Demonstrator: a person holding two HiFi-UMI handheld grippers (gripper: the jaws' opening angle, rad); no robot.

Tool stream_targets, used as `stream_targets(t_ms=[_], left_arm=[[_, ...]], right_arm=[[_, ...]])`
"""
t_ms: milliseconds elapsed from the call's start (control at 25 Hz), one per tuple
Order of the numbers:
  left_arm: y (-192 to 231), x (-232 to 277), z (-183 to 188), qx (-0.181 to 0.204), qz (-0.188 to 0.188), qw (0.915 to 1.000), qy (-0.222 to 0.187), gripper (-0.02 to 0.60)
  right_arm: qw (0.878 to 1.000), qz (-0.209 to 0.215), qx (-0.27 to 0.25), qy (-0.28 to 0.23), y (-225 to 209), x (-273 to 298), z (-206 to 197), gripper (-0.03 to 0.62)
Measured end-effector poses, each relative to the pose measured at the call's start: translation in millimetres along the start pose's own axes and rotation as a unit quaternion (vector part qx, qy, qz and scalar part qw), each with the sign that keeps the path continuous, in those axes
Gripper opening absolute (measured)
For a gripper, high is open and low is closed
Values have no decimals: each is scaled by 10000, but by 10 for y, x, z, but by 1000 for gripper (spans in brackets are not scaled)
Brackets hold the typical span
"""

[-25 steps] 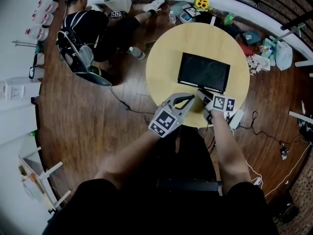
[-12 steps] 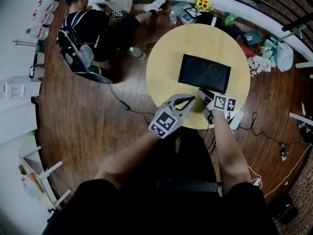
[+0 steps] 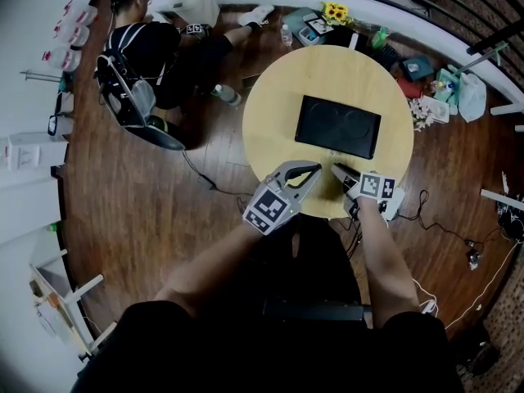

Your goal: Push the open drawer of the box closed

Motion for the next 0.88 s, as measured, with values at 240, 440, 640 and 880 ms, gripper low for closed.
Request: stream_targets(t_ms=[240,440,640,880], left_arm=[[-246,-164,329,-14,-158,9999,-63,23],[-546,-407,721,10,-301,9989,-358,23],[-886,-614,1222,159,-382,9966,-713,23],[-1409,-937,1765,632,-553,9913,-1009,23]], right_arm=[[9932,455,-733,-778,642,-616,220,81],[9566,754,-2071,-1908,1503,-1367,482,-2],[8997,1000,-3331,-2636,2340,-2124,585,-3],[8480,1059,-4333,-2863,3082,-2815,343,-3]])
Point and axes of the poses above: the fingertips, and each gripper's own axes: x forward along the fingers, y to its left, z out of its top, the point moved 1 cm from there along -x, backward along the fingers, and after that the axes turned 7 degrees about -z, right-handed, at the moved point
